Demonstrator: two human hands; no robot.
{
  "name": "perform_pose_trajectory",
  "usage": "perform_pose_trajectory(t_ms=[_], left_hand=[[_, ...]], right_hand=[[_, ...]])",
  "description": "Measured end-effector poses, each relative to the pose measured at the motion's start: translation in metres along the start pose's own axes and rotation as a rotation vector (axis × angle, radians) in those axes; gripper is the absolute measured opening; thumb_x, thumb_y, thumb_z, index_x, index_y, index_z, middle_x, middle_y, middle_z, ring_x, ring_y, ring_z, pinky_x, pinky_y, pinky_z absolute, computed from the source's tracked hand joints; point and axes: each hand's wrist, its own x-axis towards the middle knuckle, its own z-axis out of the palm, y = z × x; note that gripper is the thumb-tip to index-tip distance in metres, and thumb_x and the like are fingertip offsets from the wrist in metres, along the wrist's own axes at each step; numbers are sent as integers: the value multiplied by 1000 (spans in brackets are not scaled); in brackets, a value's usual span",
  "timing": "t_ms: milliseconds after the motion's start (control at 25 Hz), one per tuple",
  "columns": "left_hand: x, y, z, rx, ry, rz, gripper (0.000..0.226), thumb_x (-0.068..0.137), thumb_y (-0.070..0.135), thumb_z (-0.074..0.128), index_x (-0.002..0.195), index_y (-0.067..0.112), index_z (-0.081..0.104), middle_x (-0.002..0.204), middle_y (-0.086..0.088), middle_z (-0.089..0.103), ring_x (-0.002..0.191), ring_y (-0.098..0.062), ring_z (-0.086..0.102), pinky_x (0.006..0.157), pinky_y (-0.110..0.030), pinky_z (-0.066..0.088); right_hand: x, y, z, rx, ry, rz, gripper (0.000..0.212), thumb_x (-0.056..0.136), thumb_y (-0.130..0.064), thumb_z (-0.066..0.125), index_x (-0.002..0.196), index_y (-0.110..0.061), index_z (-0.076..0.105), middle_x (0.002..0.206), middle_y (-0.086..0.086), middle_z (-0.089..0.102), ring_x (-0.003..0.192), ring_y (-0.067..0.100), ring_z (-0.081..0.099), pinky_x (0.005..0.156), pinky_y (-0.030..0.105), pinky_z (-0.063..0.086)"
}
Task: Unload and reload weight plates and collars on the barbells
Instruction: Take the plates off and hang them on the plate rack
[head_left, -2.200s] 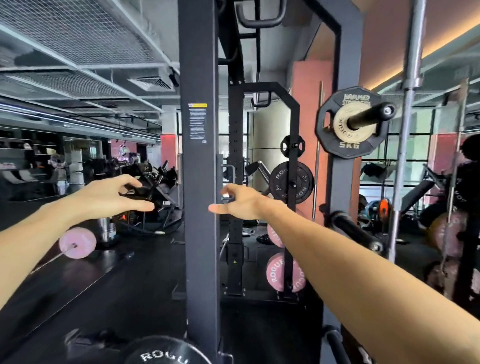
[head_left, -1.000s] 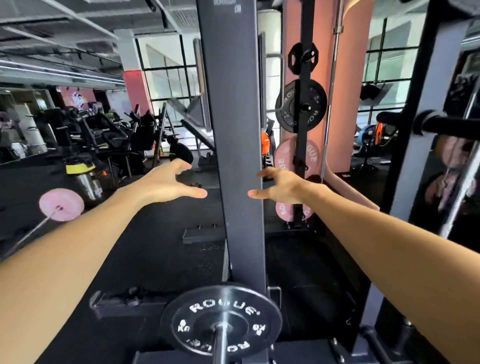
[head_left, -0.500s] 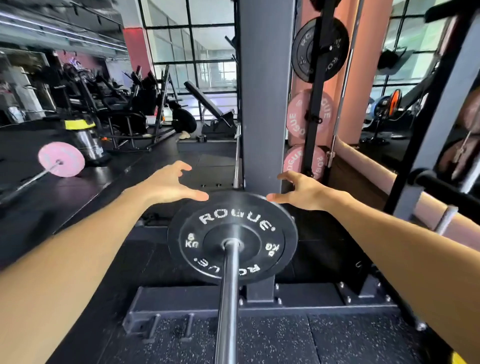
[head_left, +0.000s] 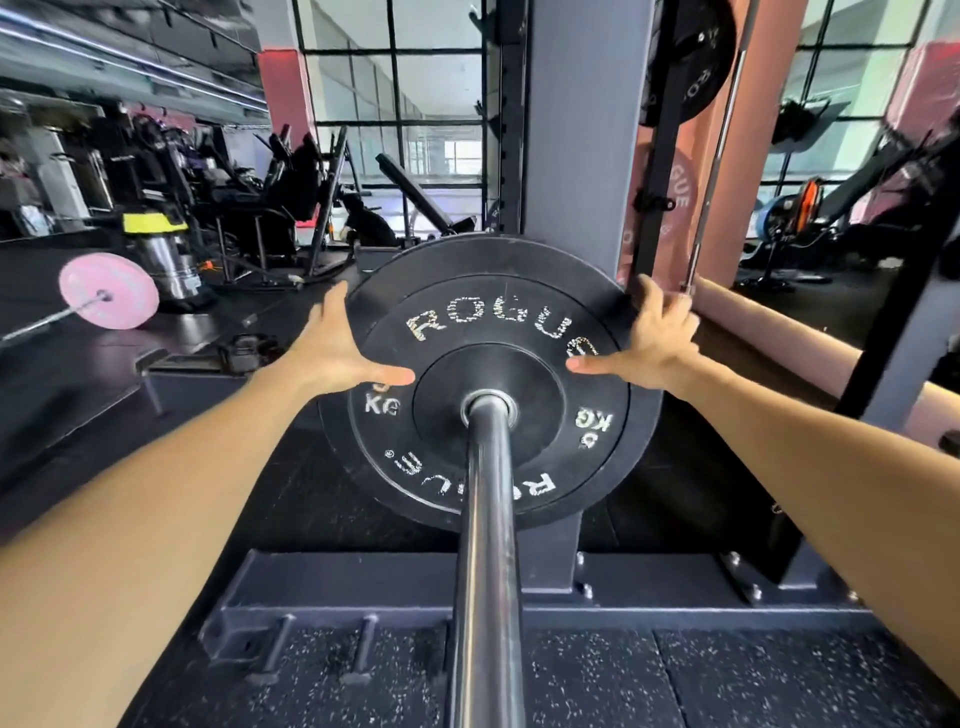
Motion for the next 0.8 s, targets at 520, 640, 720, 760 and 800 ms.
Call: perform_pose_trajectory(t_ms=[520,640,720,760,800], left_hand=[[28,-17,19,-153,145,70,104,41,37,99,117,23,28,124,-7,52,105,-25,49,83,-39,41],[7,-12,12,-134,118,58,102,43,37,98,114,24,27,122,-2,48,104,-23,45,82,-39,38],[-13,-10,6,-131,113,48,99,44,37,98,110,26,26,119,0,47,104,-22,45,82,-39,38],[-24,-11,3,-133,114,47,98,44,37,98,110,25,27,119,0,48,104,-23,46,82,-39,38],[-35,-11,0,-133,119,46,99,44,37,98,112,24,28,120,0,49,105,-23,46,82,-39,39]], right_hand=[[13,4,14,378,61,-46,94,32,-45,98,105,-21,43,85,-22,52,55,-12,52,42,3,36],[-6,3,2,373,46,-59,93,35,-44,98,104,-19,41,82,-21,50,50,-23,50,41,0,35],[-24,3,-8,332,39,-62,92,35,-50,96,102,-21,41,79,-22,50,49,-20,51,42,5,37],[-33,4,-12,307,47,-64,92,33,-53,95,101,-23,41,76,-23,49,51,-13,52,45,8,36],[-42,5,-15,285,57,-69,93,32,-57,94,101,-24,41,75,-23,48,57,-7,50,50,11,34]])
